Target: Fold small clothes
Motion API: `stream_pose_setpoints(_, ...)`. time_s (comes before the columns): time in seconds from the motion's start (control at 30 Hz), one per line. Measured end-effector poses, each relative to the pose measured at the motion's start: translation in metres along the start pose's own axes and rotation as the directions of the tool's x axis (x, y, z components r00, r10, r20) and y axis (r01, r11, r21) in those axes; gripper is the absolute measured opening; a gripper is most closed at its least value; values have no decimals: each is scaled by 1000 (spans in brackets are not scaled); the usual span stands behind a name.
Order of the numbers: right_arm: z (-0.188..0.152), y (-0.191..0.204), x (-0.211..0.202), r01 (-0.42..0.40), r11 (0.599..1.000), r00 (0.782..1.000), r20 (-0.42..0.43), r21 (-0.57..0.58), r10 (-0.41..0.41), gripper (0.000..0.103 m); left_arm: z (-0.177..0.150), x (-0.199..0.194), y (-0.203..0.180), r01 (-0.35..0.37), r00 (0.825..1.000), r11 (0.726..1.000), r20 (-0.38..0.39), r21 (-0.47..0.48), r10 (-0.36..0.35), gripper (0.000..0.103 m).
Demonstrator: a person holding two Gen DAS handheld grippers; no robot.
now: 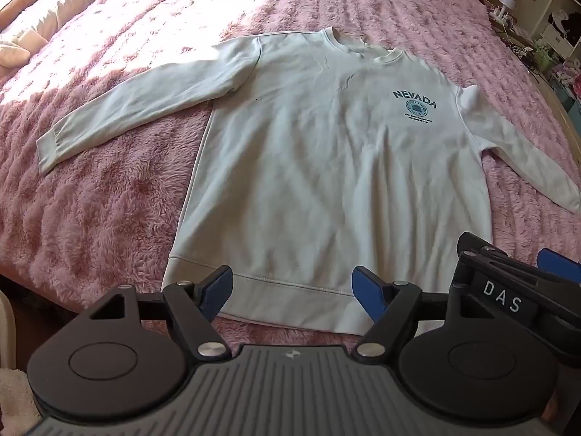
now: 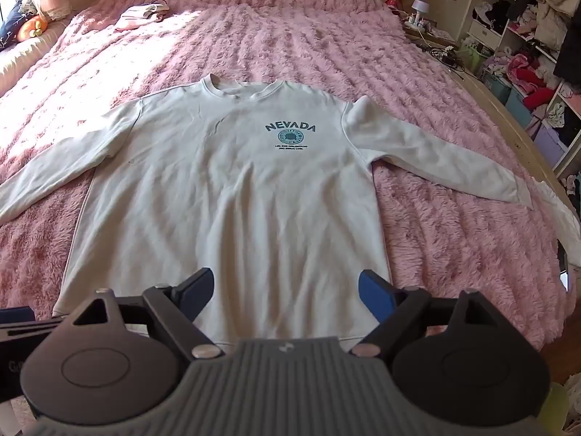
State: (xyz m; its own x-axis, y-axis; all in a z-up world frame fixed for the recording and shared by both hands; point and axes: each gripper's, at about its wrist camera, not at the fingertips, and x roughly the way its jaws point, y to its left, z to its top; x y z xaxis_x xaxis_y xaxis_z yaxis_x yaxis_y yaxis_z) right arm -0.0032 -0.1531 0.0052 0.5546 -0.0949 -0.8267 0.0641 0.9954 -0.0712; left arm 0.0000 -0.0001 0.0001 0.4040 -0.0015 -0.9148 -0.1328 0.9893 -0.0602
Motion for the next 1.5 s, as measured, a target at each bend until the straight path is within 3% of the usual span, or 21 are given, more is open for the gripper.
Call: stream_pose_setpoints(1.5,5,0,-4,4,1000,1000,9,3,-4,83,1,-5,-1,0,1000,1000,23,13,-1,87)
